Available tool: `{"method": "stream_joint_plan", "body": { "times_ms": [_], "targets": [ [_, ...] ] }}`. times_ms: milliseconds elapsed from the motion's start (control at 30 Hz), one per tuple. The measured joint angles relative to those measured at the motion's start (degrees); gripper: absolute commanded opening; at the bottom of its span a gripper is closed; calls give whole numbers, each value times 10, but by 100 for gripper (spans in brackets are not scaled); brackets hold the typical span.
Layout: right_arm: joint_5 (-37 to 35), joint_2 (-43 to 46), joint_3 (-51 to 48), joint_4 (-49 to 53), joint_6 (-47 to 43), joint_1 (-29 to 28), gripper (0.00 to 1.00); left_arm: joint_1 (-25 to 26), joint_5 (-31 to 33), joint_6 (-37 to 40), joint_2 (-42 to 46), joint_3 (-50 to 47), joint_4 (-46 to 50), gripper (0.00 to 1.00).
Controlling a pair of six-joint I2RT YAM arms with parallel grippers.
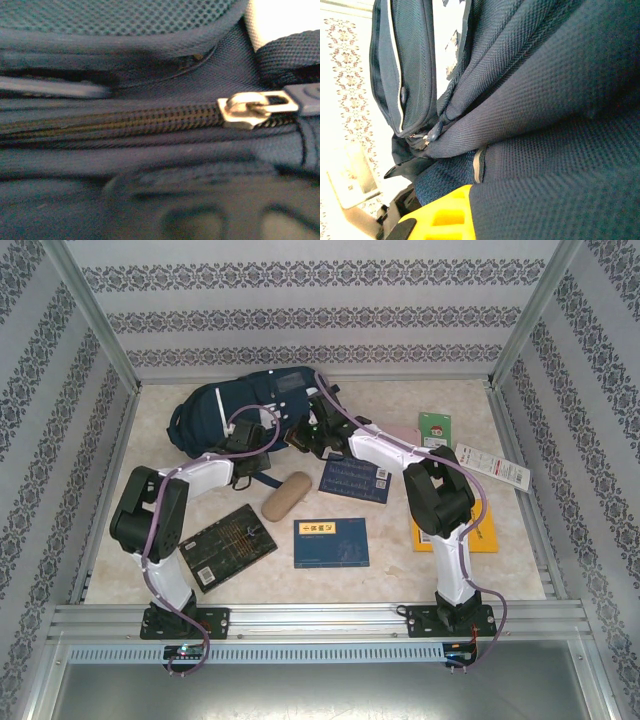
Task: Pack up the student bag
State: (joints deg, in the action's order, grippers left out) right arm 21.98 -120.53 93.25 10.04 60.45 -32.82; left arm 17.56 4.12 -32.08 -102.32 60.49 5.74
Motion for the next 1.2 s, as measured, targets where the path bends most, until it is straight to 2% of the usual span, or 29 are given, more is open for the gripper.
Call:
{"method": "stream_joint_plan", "body": {
  "times_ms": [300,700,867,1200],
  "targets": [
    [16,0,-18,-6,12,16,0,-12,0,2,67,-54,28,0],
    [23,0,-23,-13,12,17,0,-110,-24,17,110,-93,43,0],
    [33,1,-43,-28,11,20,0,-156,-55,17,110,-93,56,0],
    [44,18,-76,-30,-14,38,0,-203,-91,14,94,-68,107,0]
  ]
}}
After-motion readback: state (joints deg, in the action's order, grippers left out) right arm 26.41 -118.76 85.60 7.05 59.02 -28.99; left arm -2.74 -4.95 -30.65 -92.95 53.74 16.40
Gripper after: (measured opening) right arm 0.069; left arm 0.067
